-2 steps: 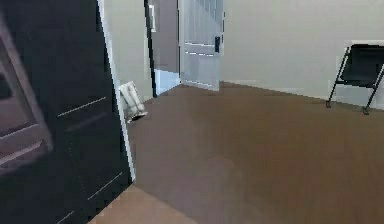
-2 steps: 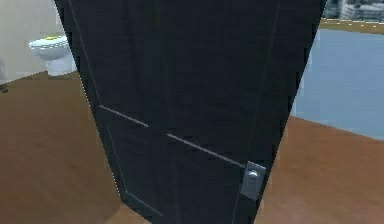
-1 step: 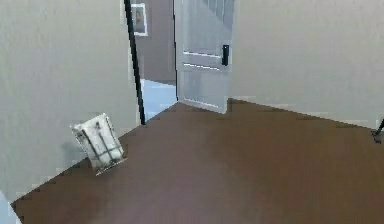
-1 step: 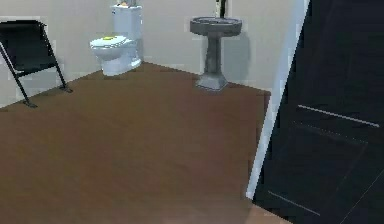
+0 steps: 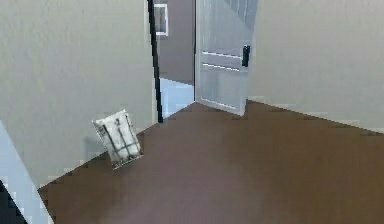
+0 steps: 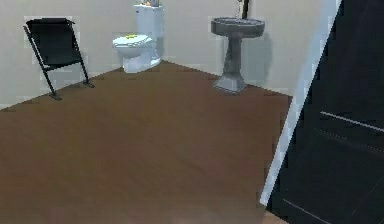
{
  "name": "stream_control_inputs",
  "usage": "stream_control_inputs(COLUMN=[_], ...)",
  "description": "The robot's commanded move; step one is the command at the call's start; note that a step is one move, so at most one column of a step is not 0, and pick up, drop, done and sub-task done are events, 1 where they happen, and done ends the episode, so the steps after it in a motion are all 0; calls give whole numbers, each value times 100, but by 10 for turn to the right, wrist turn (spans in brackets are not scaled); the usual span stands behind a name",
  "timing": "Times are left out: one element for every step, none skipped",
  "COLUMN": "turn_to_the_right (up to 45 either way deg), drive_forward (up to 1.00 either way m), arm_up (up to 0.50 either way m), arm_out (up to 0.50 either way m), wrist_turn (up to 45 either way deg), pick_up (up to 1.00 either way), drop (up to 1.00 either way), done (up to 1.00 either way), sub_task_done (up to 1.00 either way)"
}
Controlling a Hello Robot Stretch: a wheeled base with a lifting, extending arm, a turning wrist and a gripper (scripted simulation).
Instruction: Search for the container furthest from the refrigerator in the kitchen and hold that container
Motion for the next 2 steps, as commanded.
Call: stream_control_inputs(turn_to_the_right=[0, 0], drive_forward=[35, 100], arm_up=[0, 0], arm_out=[0, 0], wrist_turn=[0, 0], pick_up=[0, 0], drop=[0, 0], done=[0, 0], sub_task_done=[0, 0])
